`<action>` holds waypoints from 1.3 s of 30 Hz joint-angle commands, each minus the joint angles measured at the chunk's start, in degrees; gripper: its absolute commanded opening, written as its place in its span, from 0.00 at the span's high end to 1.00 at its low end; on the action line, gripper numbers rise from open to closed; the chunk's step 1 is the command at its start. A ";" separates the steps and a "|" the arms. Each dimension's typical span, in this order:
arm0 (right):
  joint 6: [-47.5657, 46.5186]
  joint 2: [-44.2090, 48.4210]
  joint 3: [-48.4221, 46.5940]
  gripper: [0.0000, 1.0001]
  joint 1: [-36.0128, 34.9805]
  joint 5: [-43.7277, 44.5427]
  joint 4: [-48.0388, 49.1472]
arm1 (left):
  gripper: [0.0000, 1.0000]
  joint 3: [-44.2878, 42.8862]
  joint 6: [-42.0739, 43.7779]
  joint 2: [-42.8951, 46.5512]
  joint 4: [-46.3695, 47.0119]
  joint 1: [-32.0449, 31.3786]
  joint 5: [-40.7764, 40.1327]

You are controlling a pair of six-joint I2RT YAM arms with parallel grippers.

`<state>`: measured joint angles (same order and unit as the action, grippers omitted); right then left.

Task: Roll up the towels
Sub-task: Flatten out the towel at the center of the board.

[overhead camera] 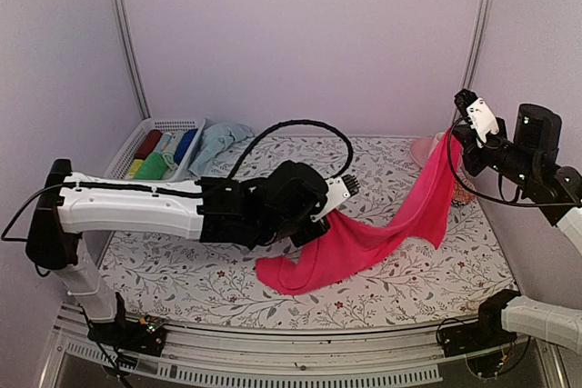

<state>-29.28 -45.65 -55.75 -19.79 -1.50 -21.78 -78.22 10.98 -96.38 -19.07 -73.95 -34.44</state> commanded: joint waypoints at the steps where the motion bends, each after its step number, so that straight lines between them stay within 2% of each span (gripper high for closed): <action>1: 0.36 -3.94 1.55 0.98 1.01 16.57 5.17 | 1.00 -3.62 2.25 -6.70 0.41 7.75 9.54; 5: 0.69 -6.36 2.65 0.98 2.00 18.50 6.88 | 1.00 -6.28 4.76 -14.87 3.76 13.72 16.66; 7: 0.71 -7.01 3.11 0.98 2.05 18.30 7.56 | 1.00 -8.16 5.02 -19.73 4.75 15.71 17.07; 8: 0.71 -7.34 3.23 0.98 2.12 18.33 7.76 | 0.95 -9.21 5.12 -21.44 4.89 16.30 15.98; 9: 0.76 -7.68 3.41 0.98 2.08 18.59 7.97 | 0.85 -9.87 4.98 -22.63 5.57 16.65 14.02; 12: 0.76 -8.96 4.26 0.98 2.13 20.36 8.92 | 0.43 -10.05 4.30 -22.83 7.43 17.13 10.45; 15: 0.83 -9.53 5.30 0.98 2.12 20.41 9.44 | 0.26 -5.91 2.96 -18.27 9.96 16.95 9.47; 16: 0.92 -9.62 5.58 0.98 2.10 20.13 9.55 | 0.21 -2.65 2.77 -14.22 11.20 16.74 9.65; 18: 1.12 -9.71 6.10 0.98 2.09 19.68 9.69 | 0.14 2.85 3.09 -9.93 13.89 15.98 11.17; 20: 1.43 -9.80 6.51 0.98 2.11 18.99 9.73 | 0.12 8.33 3.55 -4.54 15.99 14.98 13.82; 26: 2.32 -10.96 7.74 0.98 2.07 17.21 9.74 | 0.22 18.11 3.67 4.06 15.40 11.83 21.86; 32: 3.04 -11.16 8.34 0.98 2.07 15.60 9.56 | 0.22 16.36 5.67 0.94 11.15 7.73 21.13; 39: 3.56 -10.96 8.97 0.98 2.12 14.33 9.48 | 0.25 12.90 6.61 -5.54 6.63 6.69 17.80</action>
<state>-26.96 -56.75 -47.22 -17.93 14.26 -13.63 -62.92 16.62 -99.18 -8.97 -66.89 -14.41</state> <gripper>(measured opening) 0.020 0.758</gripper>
